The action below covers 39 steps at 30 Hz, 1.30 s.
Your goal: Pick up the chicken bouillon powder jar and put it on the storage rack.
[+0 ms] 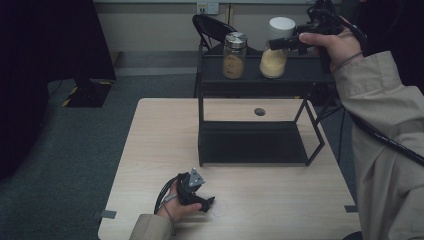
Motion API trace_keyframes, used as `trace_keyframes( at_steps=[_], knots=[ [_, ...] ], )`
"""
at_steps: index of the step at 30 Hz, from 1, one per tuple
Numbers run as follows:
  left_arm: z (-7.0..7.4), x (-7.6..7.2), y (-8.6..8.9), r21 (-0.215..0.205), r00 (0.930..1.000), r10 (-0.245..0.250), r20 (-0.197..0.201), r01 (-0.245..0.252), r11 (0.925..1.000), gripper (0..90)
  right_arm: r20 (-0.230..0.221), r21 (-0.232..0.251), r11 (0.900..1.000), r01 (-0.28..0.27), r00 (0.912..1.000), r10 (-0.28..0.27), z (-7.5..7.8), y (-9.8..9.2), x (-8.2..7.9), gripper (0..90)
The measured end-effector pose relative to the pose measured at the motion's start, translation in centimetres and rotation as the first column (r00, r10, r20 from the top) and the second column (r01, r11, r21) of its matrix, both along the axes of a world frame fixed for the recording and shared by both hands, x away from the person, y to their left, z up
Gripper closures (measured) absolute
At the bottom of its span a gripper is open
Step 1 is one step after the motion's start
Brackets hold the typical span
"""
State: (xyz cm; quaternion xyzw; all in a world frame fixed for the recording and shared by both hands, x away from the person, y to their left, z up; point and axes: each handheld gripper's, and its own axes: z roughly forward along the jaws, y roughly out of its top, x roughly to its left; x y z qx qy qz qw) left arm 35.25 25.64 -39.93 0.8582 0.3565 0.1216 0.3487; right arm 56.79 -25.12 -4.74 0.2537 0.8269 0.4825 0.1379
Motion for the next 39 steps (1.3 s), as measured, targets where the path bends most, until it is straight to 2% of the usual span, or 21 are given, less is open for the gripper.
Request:
trace_keyframes(
  at_steps=[8, 17, 39],
  knots=[
    [0.0, 0.0, 0.0, 0.001, 1.0, 0.0, 0.001, 0.0, 1.0, 0.1, -0.011, -0.023, 1.0, 0.017, 0.9998, -0.017, -0.8, 1.1, 0.8, 34.1],
    [0.0, 0.0, 0.0, 0.0, 1.0, 0.0, 0.0, 0.0, 1.0, 0.1, -0.015, -0.01, 1.0, 0.021, 0.9997, -0.022, -1.4, 1.3, 1.4, 34.1],
    [0.0, -0.2, -0.1, 0.001, 1.0, 0.009, 0.0, -0.009, 1.0, 0.1, -0.001, 0.008, 0.999, 0.043, 0.9991, -0.043, -2.0, 1.1, 0.6, 33.8]
  ],
)
